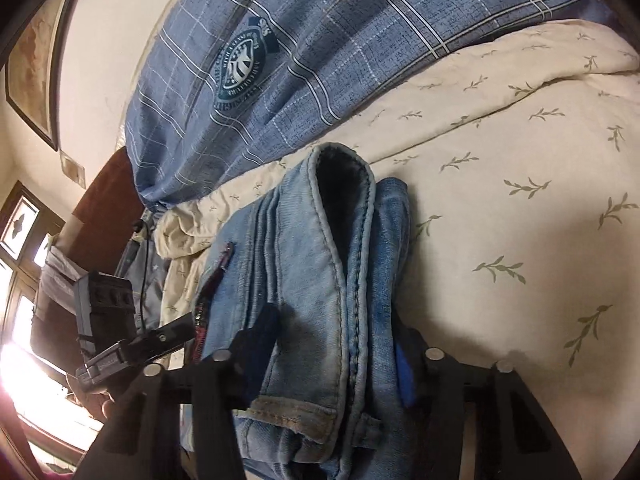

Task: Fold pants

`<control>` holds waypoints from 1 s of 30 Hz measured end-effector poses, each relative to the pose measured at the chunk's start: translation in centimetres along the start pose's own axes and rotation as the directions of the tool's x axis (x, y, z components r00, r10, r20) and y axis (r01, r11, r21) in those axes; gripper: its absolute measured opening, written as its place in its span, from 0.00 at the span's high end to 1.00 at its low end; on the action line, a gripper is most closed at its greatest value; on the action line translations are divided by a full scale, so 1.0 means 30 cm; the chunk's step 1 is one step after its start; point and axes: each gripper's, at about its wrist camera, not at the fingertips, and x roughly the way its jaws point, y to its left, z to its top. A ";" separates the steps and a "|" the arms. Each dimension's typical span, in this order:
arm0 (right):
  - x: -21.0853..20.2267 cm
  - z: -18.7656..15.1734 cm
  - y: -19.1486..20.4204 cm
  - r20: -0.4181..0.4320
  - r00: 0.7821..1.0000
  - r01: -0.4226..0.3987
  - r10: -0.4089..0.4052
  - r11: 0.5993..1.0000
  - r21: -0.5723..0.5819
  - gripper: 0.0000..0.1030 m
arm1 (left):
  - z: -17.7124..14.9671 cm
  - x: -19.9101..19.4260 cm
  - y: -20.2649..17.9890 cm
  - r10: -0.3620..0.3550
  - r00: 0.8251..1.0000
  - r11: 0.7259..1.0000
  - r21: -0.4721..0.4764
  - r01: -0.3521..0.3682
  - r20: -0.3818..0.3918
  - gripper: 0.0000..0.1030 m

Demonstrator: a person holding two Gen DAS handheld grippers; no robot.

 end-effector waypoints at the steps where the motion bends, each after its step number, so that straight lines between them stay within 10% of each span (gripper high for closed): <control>1: 0.001 -0.001 0.015 0.004 1.000 0.013 -0.013 1.000 -0.020 0.53 | 0.000 -0.003 -0.006 0.004 1.000 1.000 0.010 -0.004 0.003 0.40; 17: -0.066 -0.026 0.241 0.091 0.995 -0.013 0.032 0.980 -0.200 0.56 | 0.021 -0.138 -0.018 -0.035 0.996 0.999 0.017 0.033 0.080 0.45; 23: 0.048 -0.013 0.143 -0.019 0.988 0.150 -0.154 0.980 -0.133 0.53 | 0.034 -0.011 0.033 0.084 0.996 0.996 -0.023 -0.085 -0.023 0.32; 30: 0.008 -0.028 0.147 -0.004 0.989 0.146 -0.147 0.984 -0.103 0.44 | -0.005 -0.095 -0.002 0.214 0.976 0.977 -0.015 -0.213 0.045 0.22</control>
